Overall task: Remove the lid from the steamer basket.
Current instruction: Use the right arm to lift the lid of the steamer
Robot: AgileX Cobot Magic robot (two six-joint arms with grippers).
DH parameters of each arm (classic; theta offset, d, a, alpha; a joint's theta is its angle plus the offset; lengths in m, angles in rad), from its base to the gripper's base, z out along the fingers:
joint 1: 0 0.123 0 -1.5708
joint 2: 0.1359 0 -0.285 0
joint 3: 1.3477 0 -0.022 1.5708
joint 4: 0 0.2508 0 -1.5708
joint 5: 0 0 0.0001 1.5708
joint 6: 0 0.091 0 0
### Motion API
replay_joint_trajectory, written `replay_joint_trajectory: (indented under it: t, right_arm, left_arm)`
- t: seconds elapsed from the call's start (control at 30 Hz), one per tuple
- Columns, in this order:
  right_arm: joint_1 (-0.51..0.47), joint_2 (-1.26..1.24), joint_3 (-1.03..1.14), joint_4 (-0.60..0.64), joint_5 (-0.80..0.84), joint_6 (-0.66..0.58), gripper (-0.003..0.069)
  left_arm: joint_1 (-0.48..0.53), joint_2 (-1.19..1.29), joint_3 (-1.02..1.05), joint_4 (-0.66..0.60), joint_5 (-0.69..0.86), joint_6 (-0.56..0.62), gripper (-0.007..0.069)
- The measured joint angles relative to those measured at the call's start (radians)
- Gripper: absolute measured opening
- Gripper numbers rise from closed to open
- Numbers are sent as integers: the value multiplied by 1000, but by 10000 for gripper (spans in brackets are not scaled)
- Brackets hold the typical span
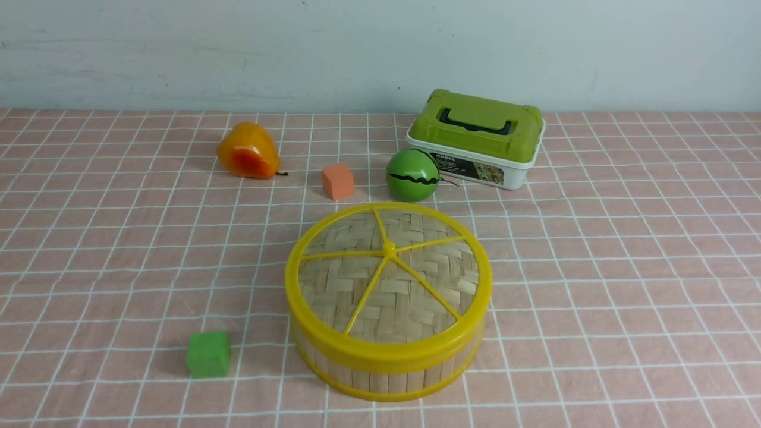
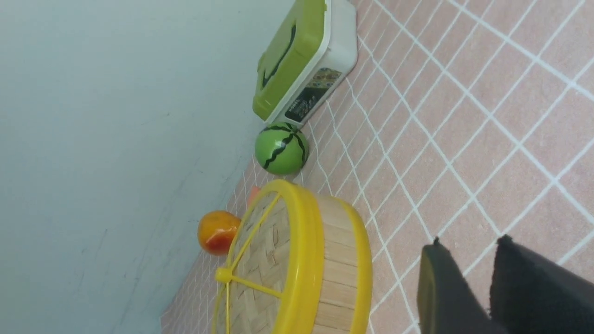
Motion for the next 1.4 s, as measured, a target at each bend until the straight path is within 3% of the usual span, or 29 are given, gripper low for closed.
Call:
replay_joint_trajectory:
  t: [0.13,0.17,0.2,0.33,0.43,0.63,0.9,1.0,1.2,1.27,1.4]
  right_arm:
    - [0,3,-65,-3,26,-176,146]
    - [0,26,-125,-5,43,-272,138]
    - [0,37,-134,-5,46,-272,136]
    - [0,197,-319,-43,156,-523,80]
    - [4,432,-557,-97,341,-783,0]
    - [18,797,-902,-140,660,-1093,-21]
    - [115,1135,-1223,-205,862,-1126,-8]
    - [247,1285,-1372,-307,913,-1103,-3]
    - [464,1517,-1601,-536,927,-872,25]
    - [493,1558,-1637,-574,927,-832,37]
    - [593,1764,-1804,-693,927,-696,170]
  left_arm:
    - [0,0,0,0,0,0,239]
    - [0,0,0,0,0,0,239]
    - [0,0,0,0,0,0,239]
    - [0,0,0,0,0,0,239]
    - [0,0,0,0,0,0,239]
    - [0,0,0,0,0,0,239]
    - [0,0,0,0,0,0,239]
    - [0,0,0,0,0,0,239]
    - [0,0,0,0,0,0,239]
    - [0,0,0,0,0,0,239]
    - [0,0,0,0,0,0,239]
